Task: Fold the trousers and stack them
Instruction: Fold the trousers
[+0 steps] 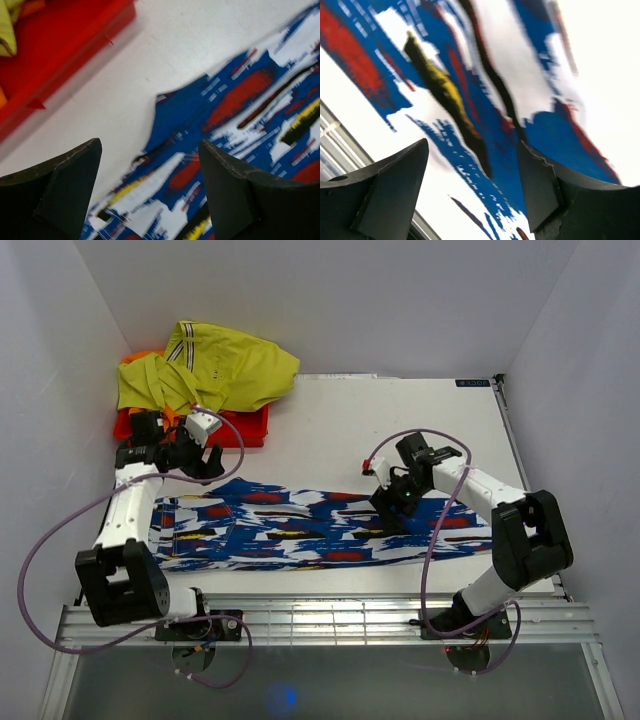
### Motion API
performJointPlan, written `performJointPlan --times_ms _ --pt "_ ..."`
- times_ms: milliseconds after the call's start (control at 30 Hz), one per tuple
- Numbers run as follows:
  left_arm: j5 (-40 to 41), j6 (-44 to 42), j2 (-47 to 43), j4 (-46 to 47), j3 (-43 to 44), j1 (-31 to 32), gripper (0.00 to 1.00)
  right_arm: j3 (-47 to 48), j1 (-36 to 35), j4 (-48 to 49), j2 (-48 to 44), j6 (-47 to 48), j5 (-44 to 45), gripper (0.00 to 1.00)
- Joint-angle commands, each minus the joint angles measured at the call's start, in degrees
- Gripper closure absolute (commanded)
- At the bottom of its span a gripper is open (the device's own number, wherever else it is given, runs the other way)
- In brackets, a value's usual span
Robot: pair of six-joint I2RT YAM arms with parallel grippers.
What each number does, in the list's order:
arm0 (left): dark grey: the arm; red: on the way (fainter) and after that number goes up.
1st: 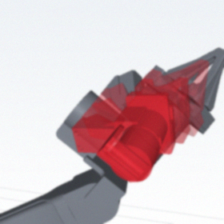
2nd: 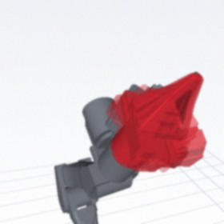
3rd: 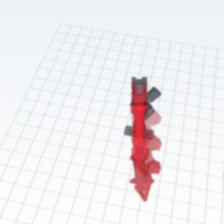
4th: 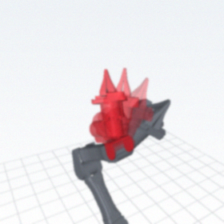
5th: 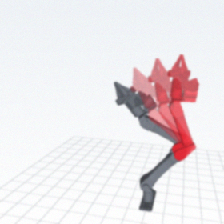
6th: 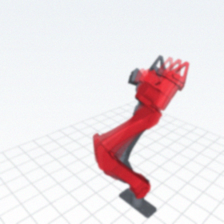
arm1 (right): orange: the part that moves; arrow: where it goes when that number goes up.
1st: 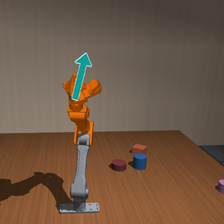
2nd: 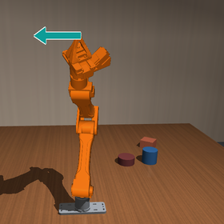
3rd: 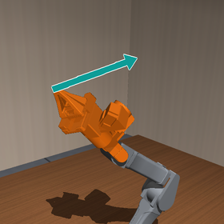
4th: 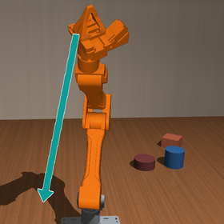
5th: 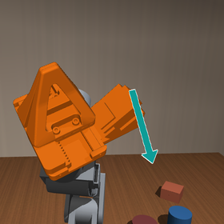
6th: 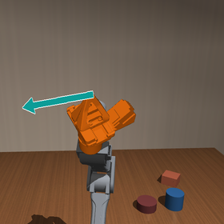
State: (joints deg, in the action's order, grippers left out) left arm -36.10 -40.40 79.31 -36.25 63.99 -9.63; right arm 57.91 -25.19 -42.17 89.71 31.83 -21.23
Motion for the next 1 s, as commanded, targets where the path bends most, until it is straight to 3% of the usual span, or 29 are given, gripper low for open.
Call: performJointPlan --times_ms 0,133,200,367,533,600,733,967 --pt "2.6 -4.6 -4.5 -10.8 -7.8 0.0 0.11 1.5 3.2 -0.6 1.2 -1.4 -3.1 0.23" --pt "9.3 -3.3 -3.7 -9.7 -16.1 -1.4 0.11 -1.7 8.0 2.6 7.3 -2.0 -1.4 0.21" --pt "11.9 -3.9 -0.7 -8.4 -19.2 -5.4 0.1 -4.0 12.6 3.8 9.5 -0.4 1.8 0.2" --pt "17.9 -9.2 5.8 -4.7 -22.3 -14.7 0.1 -8.1 22.6 5.9 11.1 5.2 8.0 0.18" --pt "22.3 -10.4 9.5 -0.1 -22.2 -18.1 0.09 -8.3 30.3 5.4 10.1 9.0 9.6 0.17" --pt "21.6 -9.8 10.4 -0.7 -20.8 -18.1 0.09 -7.9 30.6 4.4 8.2 9.5 9.5 0.16" --pt "11.9 -9.1 6.0 -6.3 -15.1 -18.3 0.05 -4.7 31.7 -1.5 2.1 9.9 5.9 0.15" --pt "1.7 -5.8 -4.2 -12.4 -7.9 -18.3 0.02 1.7 43.1 -8.3 -4.5 10.4 3.6 0.11"
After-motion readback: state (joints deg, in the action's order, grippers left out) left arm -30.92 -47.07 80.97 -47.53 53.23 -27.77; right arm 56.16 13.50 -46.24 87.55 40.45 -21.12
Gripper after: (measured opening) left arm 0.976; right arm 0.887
